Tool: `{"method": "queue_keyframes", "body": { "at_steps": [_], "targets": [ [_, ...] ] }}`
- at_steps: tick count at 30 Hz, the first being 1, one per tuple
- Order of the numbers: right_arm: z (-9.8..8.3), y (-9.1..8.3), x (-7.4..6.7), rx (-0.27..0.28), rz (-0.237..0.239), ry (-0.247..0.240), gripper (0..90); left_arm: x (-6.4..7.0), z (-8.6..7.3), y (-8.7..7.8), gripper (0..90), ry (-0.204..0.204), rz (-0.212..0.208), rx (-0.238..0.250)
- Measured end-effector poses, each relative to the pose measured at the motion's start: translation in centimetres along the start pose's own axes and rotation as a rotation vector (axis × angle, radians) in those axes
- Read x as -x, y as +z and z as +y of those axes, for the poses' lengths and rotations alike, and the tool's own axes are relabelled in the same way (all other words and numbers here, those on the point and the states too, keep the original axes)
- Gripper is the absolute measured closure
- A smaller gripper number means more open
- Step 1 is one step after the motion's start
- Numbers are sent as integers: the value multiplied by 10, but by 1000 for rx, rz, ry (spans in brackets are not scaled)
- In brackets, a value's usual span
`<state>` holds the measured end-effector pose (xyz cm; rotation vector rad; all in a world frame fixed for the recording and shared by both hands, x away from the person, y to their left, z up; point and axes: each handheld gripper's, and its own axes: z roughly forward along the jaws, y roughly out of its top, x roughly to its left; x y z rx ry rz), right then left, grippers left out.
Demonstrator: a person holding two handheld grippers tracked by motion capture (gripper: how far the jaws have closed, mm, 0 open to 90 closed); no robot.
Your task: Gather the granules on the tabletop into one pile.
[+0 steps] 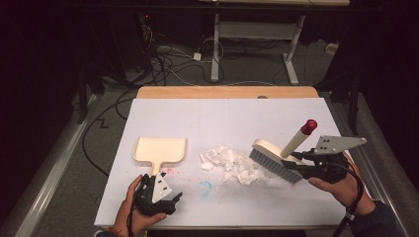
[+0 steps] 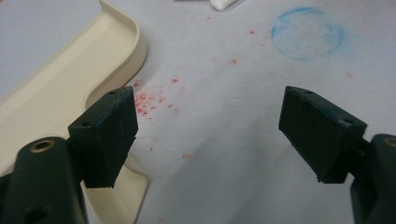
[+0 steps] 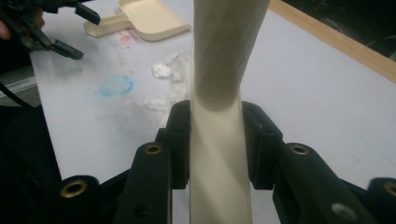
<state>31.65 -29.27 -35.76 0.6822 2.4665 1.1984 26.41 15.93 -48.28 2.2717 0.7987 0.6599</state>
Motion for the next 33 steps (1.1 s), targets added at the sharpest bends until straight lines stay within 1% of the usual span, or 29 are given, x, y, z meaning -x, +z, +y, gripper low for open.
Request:
{"method": "queue_keyframes", "body": {
  "at_steps": [2, 3, 5, 7, 9, 10, 12, 14, 17, 18, 20, 22, 24, 25, 26, 27, 29, 31, 32, 33],
  "targets": [
    [-8, 4, 3, -28, -9, 15, 685, 0, 1, 1, 190, 2, -2, -4],
    [-13, 7, 4, -42, -17, 18, 684, 0, 1, 1, 190, 5, -3, -6],
    [-20, 16, 8, -72, -17, 25, 684, 1, 2, 2, 190, 6, -5, -6],
    [-25, 23, 14, -96, -25, 50, 684, 1, 2, 2, 190, 13, -5, -12],
    [-28, 27, 17, -115, -55, 53, 684, 1, 2, 2, 190, 13, -5, -13],
    [-28, 26, 18, -115, -63, 58, 685, 1, 1, 3, 190, 9, -7, -11],
    [-27, 23, 20, -68, -40, 75, 685, 0, 1, 3, 190, 6, -7, -10],
    [-23, 17, 20, -13, -29, 93, 684, 0, 0, 3, 190, 11, -7, -14],
    [-19, 9, 17, 55, -16, 97, 685, 0, 0, 2, 189, 9, -4, -14],
    [-18, 7, 16, 70, -16, 95, 685, 0, 0, 2, 190, 8, -3, -12],
    [-16, 3, 13, 73, -20, 82, 685, 0, 0, 1, 190, 5, -1, -10],
    [-15, 1, 12, 64, -50, 64, 684, 0, 0, 1, 190, 6, 1, -12],
    [-17, 0, 13, 55, -46, 77, 684, 0, 0, 2, 190, 5, 1, -15],
    [-18, 1, 15, 47, -53, 81, 684, 0, 0, 2, 190, 5, 1, -15],
    [-20, 2, 15, 32, -62, 83, 684, 0, 0, 2, 190, 4, 1, -15],
    [-23, 4, 17, 6, -74, 84, 685, 0, 0, 2, 190, 4, 0, -14],
    [-31, 7, 20, -39, -121, 88, 684, 0, 0, 2, 190, 5, -2, -15],
    [-39, 11, 26, -67, -137, 115, 685, 0, 0, 2, 190, 1, -1, -14],
    [-42, 13, 28, -77, -156, 121, 685, 0, 0, 2, 190, 4, -1, -16],
    [-44, 16, 29, -93, -182, 109, 684, 0, 0, 2, 190, 6, -2, -16]
  ]
}}
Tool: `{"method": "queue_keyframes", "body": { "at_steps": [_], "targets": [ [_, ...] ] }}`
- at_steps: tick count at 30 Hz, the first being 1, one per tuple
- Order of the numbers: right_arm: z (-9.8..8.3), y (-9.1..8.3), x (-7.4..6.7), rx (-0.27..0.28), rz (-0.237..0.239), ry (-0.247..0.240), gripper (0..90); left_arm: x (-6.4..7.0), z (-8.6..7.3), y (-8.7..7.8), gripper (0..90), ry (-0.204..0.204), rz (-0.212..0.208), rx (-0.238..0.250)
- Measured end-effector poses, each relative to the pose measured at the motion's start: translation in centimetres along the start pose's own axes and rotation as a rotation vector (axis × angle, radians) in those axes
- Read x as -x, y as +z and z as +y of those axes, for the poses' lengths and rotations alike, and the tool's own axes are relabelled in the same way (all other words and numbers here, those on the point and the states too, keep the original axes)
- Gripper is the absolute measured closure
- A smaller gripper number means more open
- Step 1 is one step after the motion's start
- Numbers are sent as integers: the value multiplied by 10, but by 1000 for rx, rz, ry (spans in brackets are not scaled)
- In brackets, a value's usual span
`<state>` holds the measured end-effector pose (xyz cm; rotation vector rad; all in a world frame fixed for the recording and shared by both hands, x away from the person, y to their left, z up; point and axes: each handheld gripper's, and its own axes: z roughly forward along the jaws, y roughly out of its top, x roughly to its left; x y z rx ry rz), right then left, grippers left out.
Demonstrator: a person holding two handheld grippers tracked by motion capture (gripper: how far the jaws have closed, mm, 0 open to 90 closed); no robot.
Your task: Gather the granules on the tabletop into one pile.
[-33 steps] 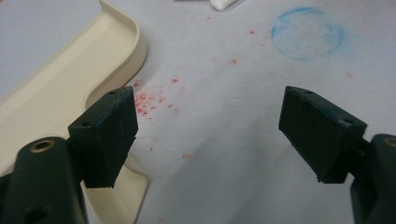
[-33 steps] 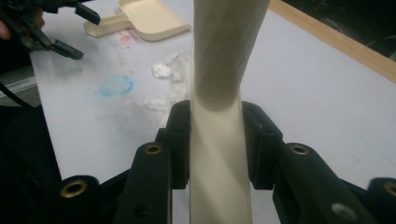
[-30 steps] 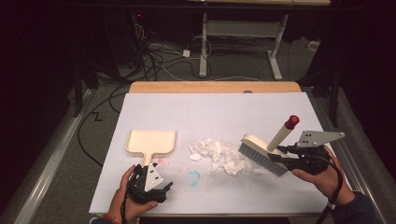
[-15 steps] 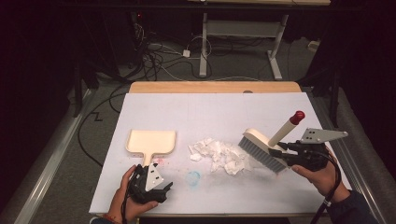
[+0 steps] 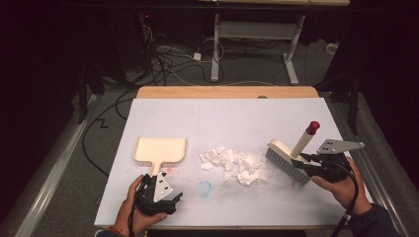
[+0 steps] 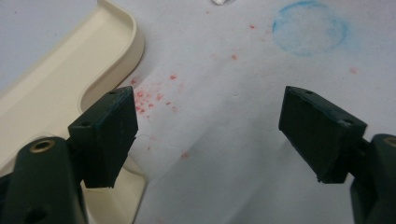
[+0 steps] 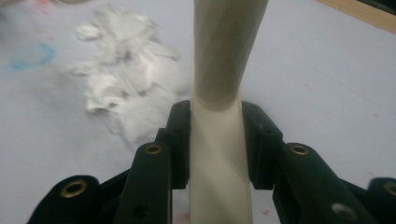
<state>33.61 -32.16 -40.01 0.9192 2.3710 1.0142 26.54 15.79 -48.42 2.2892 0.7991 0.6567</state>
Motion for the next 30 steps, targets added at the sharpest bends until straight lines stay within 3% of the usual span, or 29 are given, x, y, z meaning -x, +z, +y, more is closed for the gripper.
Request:
{"method": "queue_keyframes", "body": {
  "at_steps": [2, 5, 7, 11, 14, 18, 20, 27, 30],
  "targets": [
    [-2, 6, 0, -15, -45, -28, 684, 0, 0, 0, 190, 3, 0, -1],
    [0, 7, 2, -4, -55, -25, 685, 0, 1, 1, 190, 7, -3, -4],
    [2, 5, 1, 18, -84, -37, 685, 0, 1, 1, 190, 8, -2, -2],
    [6, -6, 3, 70, -97, -22, 685, 0, 0, 0, 190, 4, 0, -2],
    [6, -13, 5, 60, -124, -24, 685, 0, 0, -1, 190, 3, 1, 3],
    [2, -14, 10, -32, -131, -44, 685, 0, 0, -1, 190, 3, 3, -1],
    [-1, -16, 10, -77, -108, -59, 684, 0, 0, -2, 190, 1, 6, 6],
    [-6, -43, 2, -119, -48, -106, 685, 0, 0, -2, 190, 6, 4, 1],
    [-10, -47, 0, -158, -11, -111, 684, 1, 0, -3, 190, 8, 7, 3]
  ]
}}
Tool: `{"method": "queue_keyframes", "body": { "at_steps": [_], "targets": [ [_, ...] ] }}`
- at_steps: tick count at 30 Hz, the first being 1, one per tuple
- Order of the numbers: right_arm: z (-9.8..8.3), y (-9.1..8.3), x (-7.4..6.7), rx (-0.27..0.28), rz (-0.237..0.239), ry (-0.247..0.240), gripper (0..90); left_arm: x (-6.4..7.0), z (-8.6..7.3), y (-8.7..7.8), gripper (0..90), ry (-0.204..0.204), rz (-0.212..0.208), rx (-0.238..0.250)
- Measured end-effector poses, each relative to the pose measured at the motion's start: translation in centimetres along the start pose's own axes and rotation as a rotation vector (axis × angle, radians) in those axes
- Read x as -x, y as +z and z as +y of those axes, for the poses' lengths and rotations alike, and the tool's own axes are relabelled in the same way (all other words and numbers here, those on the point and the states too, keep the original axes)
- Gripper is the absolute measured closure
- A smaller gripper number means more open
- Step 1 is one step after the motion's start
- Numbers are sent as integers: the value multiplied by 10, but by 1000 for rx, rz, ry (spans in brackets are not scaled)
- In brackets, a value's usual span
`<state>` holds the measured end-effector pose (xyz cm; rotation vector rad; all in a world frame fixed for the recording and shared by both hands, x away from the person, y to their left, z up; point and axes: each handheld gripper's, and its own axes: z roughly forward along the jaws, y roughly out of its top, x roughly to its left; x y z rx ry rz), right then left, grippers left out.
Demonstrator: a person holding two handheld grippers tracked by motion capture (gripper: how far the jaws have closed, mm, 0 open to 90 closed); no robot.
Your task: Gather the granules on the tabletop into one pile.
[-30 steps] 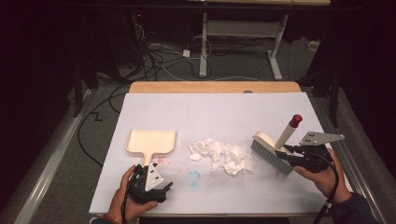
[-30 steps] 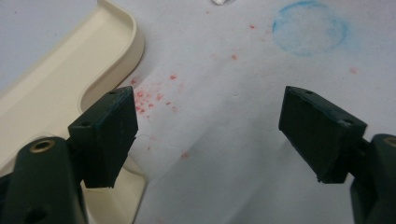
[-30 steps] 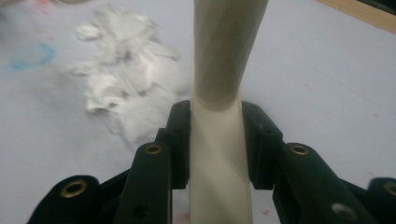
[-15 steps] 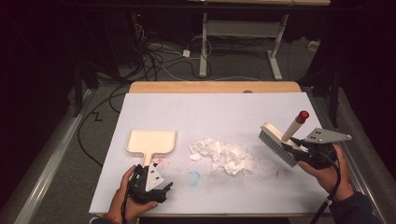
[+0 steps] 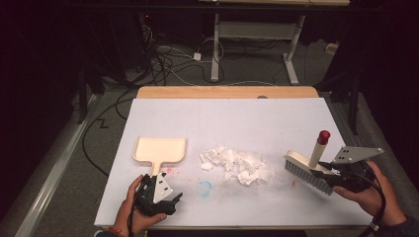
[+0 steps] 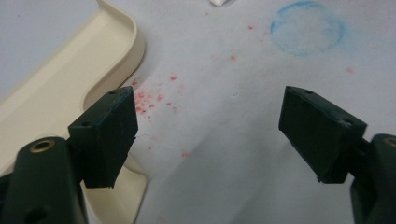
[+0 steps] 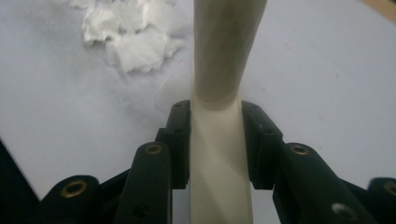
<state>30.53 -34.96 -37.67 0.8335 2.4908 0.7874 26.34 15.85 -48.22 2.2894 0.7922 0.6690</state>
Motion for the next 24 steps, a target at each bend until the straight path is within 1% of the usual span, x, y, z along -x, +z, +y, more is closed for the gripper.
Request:
{"method": "queue_keyframes", "body": {
  "at_steps": [1, 2, 3, 4, 7, 8, 9, 11, 14, 16, 17, 19, 21, 24],
  "targets": [
    [-1, 2, -2, -14, 10, -11, 684, 0, 0, 0, 190, 2, 0, -1],
    [-1, 3, -4, -11, 30, -15, 685, 0, 0, 0, 190, 3, -1, -2],
    [0, 6, -6, -9, 63, -20, 685, 1, 1, 1, 190, 6, -1, -5],
    [2, 8, -9, -9, 79, -30, 684, 1, 1, 1, 190, 9, 0, -7],
    [11, 20, -23, -4, 98, -67, 684, 2, 2, 1, 190, 10, -1, -8],
    [14, 25, -27, 8, 98, -74, 683, 2, 3, 2, 190, 11, -2, -7],
    [18, 29, -31, 14, 89, -71, 684, 3, 3, 2, 190, 6, -4, -4],
    [26, 36, -36, 45, 89, -70, 684, 3, 3, 3, 190, 8, -3, -6],
    [37, 45, -43, 86, 105, -62, 685, 3, 2, 3, 190, 5, -5, -6],
    [44, 51, -45, 114, 126, -39, 684, 3, 2, 4, 190, 6, -8, -10],
    [47, 54, -47, 121, 128, -43, 685, 3, 2, 4, 190, 6, -8, -11],
    [54, 60, -50, 134, 117, -43, 685, 2, 2, 4, 190, 4, -8, -10],
    [60, 66, -52, 140, 133, -40, 685, 2, 2, 3, 190, 6, -9, -11],
    [69, 72, -54, 166, 139, -45, 685, 2, 2, 3, 189, 7, -10, -11]
  ]
}}
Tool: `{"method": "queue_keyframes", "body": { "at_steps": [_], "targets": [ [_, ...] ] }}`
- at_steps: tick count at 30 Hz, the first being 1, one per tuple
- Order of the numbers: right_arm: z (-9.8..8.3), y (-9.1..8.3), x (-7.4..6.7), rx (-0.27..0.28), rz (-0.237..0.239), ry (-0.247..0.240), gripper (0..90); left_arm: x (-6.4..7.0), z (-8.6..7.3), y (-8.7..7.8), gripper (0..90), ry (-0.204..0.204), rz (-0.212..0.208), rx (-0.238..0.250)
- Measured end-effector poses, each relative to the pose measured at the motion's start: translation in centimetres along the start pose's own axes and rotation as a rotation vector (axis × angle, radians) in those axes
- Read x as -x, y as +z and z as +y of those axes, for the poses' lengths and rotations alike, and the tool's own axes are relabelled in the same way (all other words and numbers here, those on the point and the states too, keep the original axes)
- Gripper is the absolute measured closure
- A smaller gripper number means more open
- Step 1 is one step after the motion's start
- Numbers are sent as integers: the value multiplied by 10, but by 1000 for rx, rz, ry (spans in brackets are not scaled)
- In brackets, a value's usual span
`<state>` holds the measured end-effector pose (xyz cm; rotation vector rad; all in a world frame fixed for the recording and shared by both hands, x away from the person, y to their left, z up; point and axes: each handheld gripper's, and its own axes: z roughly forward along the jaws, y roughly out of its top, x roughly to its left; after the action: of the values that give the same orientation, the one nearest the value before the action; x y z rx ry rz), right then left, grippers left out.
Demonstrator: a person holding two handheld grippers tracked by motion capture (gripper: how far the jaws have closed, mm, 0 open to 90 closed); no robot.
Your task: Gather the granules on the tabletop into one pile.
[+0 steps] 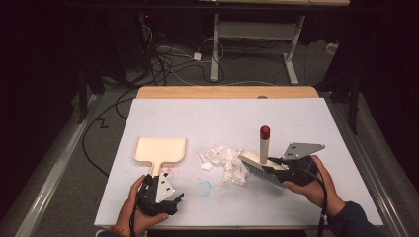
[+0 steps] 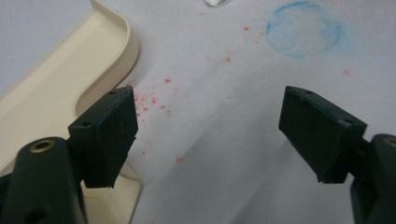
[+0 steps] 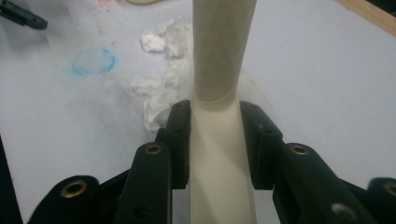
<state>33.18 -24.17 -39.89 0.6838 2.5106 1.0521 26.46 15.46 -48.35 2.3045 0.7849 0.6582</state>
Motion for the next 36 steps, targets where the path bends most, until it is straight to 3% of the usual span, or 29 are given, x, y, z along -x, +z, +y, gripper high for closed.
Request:
{"method": "queue_keyframes", "body": {
  "at_steps": [9, 24, 27, 30, 36],
  "targets": [
    [19, 11, -7, 43, 44, -31, 684, 0, -1, 0, 190, -3, 0, 2],
    [25, -30, -3, 182, 5, -55, 684, 0, 0, 0, 190, -10, 8, 5],
    [21, -38, -4, 172, 29, -65, 684, -1, 0, 0, 190, -12, 8, 3],
    [12, -42, -9, 138, 84, -80, 684, -1, -1, -1, 190, -12, 7, 5],
    [-4, -29, -21, 52, 127, -106, 685, -1, 0, -1, 190, -11, 3, 6]
  ]
}}
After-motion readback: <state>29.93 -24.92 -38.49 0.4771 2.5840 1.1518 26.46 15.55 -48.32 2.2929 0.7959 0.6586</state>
